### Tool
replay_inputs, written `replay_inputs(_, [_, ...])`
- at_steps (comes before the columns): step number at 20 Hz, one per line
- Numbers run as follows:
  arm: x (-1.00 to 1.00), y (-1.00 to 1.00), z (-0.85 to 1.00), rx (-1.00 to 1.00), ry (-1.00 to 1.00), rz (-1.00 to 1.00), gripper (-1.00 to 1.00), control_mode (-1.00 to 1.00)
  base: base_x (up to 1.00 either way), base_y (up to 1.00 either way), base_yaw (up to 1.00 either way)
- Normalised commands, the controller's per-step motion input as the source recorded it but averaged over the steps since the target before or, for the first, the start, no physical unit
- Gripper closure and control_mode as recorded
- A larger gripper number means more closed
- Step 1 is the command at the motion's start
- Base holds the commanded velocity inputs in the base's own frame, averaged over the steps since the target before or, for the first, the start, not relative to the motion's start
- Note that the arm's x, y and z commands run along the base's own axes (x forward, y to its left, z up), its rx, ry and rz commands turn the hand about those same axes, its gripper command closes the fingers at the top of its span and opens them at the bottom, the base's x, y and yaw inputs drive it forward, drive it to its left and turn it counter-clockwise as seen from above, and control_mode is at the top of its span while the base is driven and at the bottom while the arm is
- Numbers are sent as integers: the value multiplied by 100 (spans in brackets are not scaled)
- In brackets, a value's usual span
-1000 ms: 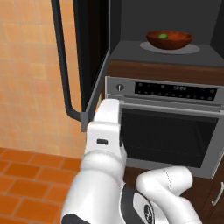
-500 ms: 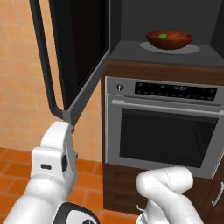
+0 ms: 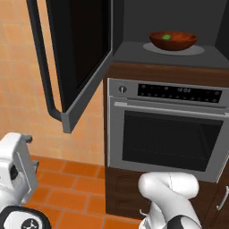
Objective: Pick the avocado from the sink and place it in the bowl. Then pick the bowl and place it in the microwave. Then close the microwave door and press the start button.
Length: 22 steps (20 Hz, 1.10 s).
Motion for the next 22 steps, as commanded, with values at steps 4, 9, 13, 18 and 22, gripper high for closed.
replay_inputs(4, [94,91,-21,0,0,0,-100,-100,0,0,0])
replay_inputs(9, [89,30,-17,0,0,0,-100,-100,0,0,0])
replay_inputs(13, [95,-11,-6,0,0,0,-100,-100,0,0,0])
replay_inputs(18, [100,14,-6,-1,0,-2,-100,-100,0,0,0])
replay_inputs(22, [60,-4,-5,0,3,-1,-100,-100,0,0,0])
